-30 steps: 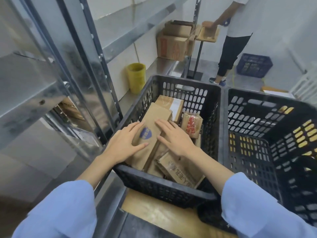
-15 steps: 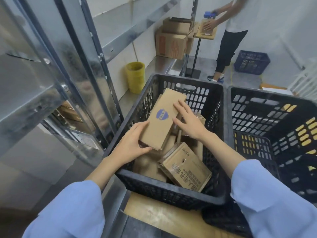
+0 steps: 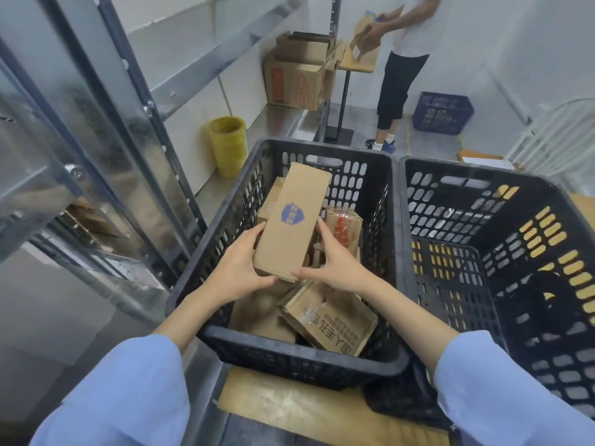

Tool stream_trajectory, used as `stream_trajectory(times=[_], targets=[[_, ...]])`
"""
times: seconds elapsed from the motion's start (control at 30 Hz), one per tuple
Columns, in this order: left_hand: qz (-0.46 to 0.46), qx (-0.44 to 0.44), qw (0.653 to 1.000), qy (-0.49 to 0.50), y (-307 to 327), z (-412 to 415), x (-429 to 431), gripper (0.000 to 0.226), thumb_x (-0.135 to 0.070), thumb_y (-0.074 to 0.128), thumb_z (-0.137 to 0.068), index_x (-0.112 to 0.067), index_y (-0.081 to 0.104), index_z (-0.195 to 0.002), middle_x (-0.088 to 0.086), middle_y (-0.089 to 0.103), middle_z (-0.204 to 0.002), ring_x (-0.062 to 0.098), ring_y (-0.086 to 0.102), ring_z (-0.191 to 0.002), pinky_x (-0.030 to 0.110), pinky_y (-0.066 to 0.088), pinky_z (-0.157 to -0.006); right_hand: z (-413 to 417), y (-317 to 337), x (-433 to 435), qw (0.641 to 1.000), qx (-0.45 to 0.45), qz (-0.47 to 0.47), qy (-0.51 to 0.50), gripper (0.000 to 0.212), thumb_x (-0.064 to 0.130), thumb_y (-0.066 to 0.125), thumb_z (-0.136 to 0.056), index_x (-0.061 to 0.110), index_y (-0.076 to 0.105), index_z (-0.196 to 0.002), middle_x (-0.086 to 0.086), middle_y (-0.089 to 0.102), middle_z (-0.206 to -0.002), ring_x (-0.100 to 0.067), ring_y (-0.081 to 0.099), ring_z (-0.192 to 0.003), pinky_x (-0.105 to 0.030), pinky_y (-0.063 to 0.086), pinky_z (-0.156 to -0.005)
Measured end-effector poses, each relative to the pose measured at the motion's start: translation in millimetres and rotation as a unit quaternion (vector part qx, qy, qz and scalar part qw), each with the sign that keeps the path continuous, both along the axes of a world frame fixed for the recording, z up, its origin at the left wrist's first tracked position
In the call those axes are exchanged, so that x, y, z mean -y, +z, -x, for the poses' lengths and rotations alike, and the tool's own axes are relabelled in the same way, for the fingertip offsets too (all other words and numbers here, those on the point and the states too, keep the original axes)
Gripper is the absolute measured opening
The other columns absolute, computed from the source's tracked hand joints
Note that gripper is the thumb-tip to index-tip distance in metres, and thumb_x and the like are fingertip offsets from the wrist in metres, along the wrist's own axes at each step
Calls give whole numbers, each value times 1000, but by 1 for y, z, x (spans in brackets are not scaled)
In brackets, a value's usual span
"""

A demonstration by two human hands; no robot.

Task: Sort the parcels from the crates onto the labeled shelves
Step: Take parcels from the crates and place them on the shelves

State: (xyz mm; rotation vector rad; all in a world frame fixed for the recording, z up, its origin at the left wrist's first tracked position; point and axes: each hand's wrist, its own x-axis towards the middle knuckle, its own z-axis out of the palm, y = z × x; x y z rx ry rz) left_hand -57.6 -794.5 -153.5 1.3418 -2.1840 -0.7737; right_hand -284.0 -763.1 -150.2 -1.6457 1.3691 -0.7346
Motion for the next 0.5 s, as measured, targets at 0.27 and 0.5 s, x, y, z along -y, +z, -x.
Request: stream_trajectory(times=[0.27,0.5], targets=[[-27,-81,996,-10,13,-2,-1,98,-29,86,-63,-24,34,-145,-11,50,-138,3,49,-123,28,46,-98,-6,11,-4,1000,-10,9,7,130,29,87,-72,24,-12,-157,27,22,-151,-1,29,-141,-29,30,-117],[-51,-117,992,-5,40,-6,-8,97,-15,89,-67,-23,28,-142,-27,38,-132,-22,39,-115,4,39,-85,-3,38,-8,999,18,42,20,130,33,89,-68,30,-5,-157,25,15,-158,4,25,-142,-36,28,-120]])
